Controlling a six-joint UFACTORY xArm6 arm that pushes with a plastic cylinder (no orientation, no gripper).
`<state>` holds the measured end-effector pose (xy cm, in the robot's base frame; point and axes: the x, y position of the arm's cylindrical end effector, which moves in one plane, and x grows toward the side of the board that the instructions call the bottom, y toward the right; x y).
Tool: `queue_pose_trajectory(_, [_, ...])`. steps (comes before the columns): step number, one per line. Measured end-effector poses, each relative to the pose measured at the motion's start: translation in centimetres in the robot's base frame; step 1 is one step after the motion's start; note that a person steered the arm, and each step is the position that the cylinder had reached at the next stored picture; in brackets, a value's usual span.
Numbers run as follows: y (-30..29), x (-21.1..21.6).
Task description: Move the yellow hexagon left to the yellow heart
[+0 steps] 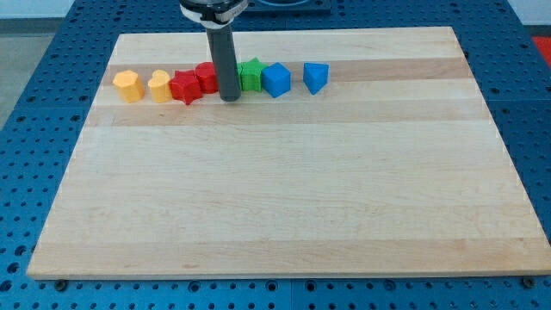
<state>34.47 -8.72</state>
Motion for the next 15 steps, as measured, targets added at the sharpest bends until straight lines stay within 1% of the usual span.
queue_pose_trajectory(1, [0.0, 0.0])
queue_pose_trajectory(2, [0.2, 4.1])
queue_pose_trajectory(3, [-2.5, 5.0])
queue_pose_trajectory(4, [-5.6, 4.1])
queue_pose_trajectory(6, [-5.7, 0.9])
queue_pose_trajectory(7, [-5.7, 0.5])
queue_pose_trajectory(8, [-5.7, 1.3])
queue_pose_trajectory(9, [-6.3, 3.2])
queue_pose_trajectory(10, [-8.0, 2.3])
queue_pose_trajectory(11, [-8.3, 0.1])
queue_pose_trajectory(12, [-8.3, -0.1])
queue_pose_trajectory(13, [-8.3, 3.0])
queue_pose_trajectory(14, [-10.1, 4.0])
queue_pose_trajectory(15, [-11.5, 2.0])
